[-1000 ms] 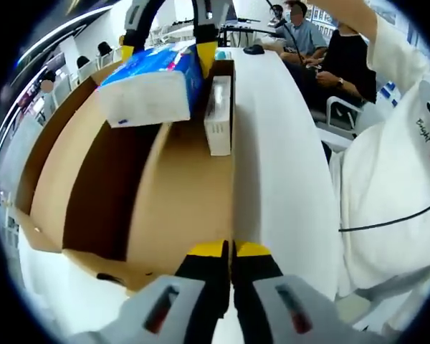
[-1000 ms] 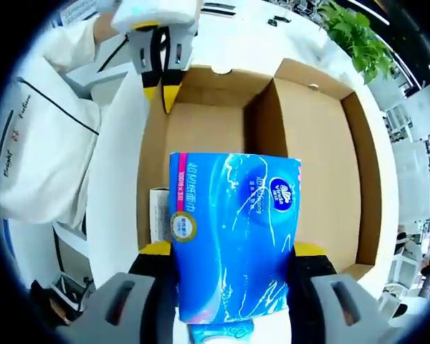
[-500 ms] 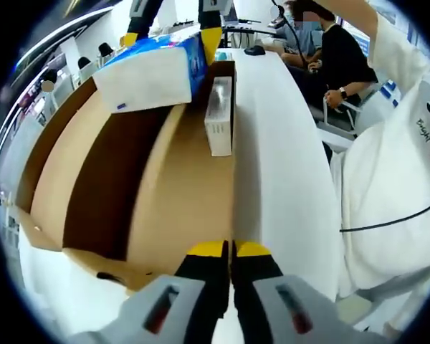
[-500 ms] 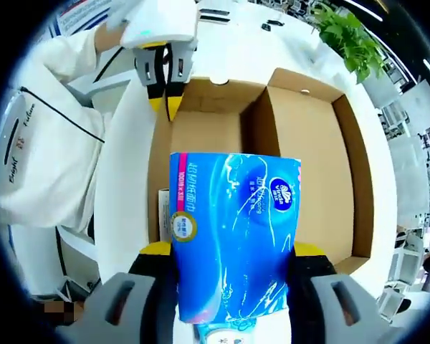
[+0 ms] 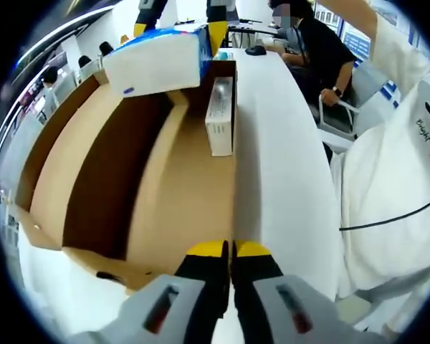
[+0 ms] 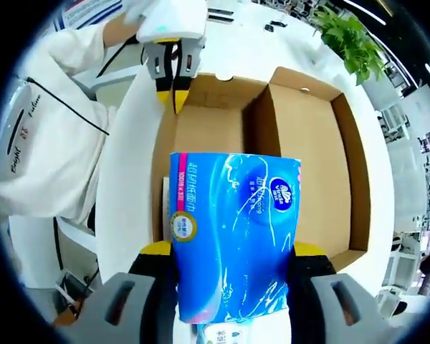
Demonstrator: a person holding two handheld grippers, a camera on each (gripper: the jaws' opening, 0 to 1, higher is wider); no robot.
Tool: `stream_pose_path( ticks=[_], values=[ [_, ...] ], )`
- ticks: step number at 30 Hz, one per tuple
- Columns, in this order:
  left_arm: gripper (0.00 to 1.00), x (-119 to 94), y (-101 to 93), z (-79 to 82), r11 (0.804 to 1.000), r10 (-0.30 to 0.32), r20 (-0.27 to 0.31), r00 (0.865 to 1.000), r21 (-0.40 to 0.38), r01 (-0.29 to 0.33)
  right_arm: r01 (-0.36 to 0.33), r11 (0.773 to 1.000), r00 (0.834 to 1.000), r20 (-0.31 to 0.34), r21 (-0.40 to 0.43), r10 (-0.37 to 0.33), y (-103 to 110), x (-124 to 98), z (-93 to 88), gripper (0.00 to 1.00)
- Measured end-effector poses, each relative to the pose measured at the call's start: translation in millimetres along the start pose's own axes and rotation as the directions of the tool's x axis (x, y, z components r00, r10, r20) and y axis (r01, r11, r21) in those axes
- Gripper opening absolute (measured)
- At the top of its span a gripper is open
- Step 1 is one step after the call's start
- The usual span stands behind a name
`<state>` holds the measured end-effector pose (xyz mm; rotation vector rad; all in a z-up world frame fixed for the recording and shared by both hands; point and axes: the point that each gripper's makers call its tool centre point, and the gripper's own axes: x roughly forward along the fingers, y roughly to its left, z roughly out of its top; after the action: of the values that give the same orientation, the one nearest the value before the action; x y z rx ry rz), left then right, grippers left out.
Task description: Operate the shoe box by opening the lid, removing the specified soft item, and placing it in the target area until the item is outside and the box remains undamaged.
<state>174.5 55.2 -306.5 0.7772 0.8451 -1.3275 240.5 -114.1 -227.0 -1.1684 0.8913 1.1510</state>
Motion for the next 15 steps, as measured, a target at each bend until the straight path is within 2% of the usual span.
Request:
stream_pose_path(
  ticks=[15],
  values=[
    [0.01,0.6,-1.3,0.0,1.0,-0.002,-0.002,1.0,-0.002,0.002,0.009,1.0,1.0,0.011,-0.014,-0.009,4.2,-7.4,-7.8,0.6]
  ],
)
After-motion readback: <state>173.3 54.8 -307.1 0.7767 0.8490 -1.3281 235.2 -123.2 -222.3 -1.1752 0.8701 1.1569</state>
